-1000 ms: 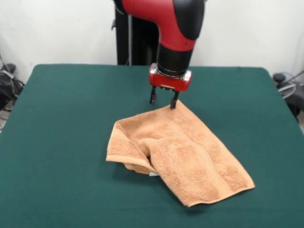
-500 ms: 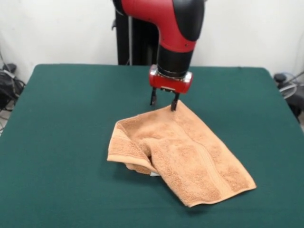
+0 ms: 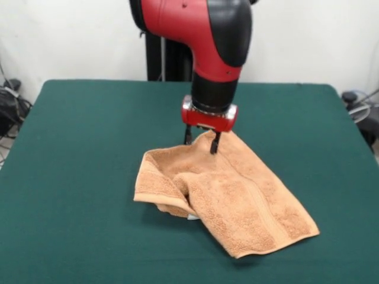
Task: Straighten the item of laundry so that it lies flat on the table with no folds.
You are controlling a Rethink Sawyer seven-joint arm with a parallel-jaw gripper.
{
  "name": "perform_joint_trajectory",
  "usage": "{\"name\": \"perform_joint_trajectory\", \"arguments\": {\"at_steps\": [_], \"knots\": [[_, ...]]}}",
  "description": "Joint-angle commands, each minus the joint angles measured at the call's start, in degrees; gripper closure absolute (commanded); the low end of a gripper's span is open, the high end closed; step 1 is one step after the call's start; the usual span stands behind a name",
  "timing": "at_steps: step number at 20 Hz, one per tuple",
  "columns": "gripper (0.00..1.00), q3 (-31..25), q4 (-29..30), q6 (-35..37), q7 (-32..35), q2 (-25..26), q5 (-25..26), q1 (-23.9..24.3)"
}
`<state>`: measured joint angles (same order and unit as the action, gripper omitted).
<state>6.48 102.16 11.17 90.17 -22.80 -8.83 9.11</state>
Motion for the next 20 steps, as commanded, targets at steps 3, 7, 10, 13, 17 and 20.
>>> {"name": "perform_joint_trajectory", "arguments": {"at_steps": [3,7,10,13,17,20], "knots": [[0.00,-2.9,-13.9,6.2,9.5,5.8,-4.0,0.8],[0.00,-2.5,-17.3,7.3,9.5,7.5,-3.6,0.8],[0.00,-2.4,-18.6,7.7,10.2,8.1,-3.5,0.7],[0.00,-2.5,-19.2,8.1,10.7,8.4,-3.5,0.8],[0.00,-3.2,-18.2,8.1,10.5,7.7,-2.9,1.6],[0.00,-3.9,-14.8,6.1,10.7,6.3,-2.1,2.1]]}}
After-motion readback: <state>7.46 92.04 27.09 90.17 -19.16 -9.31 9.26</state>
